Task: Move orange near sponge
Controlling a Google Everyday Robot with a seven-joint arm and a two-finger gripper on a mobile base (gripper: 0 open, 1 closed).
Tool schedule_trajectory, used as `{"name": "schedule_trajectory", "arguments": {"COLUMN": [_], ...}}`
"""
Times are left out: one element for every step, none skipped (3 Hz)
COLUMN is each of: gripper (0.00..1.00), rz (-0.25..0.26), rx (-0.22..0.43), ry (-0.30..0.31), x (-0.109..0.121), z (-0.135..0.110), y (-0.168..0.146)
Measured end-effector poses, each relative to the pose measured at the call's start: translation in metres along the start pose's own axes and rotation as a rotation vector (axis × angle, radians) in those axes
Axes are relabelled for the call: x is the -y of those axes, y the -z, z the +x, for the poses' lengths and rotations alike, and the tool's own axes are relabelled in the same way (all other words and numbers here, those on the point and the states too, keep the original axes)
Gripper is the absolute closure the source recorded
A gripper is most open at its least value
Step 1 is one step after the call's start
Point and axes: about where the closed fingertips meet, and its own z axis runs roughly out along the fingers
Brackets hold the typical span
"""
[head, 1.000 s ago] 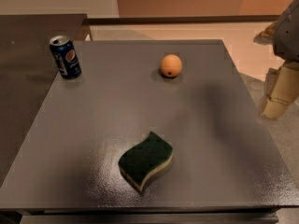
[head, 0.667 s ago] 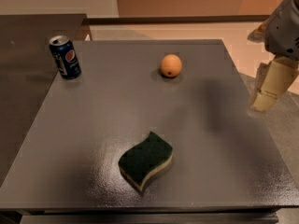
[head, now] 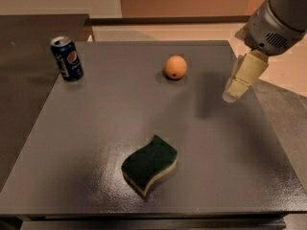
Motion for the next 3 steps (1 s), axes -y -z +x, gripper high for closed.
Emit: {"name": "schedule_trajectory", "arguments": {"gripper": [0.0, 0.0, 0.0], "rz": [0.005, 0.001, -0.018], "rx": [0.06, 0.107, 0.137], "ry": [-0.027, -0.056, -0.073], "x": [0.023, 0.044, 0.058], "z": [-0.022, -0.042, -0.058], "y": [-0.03, -0.06, -0.091]}}
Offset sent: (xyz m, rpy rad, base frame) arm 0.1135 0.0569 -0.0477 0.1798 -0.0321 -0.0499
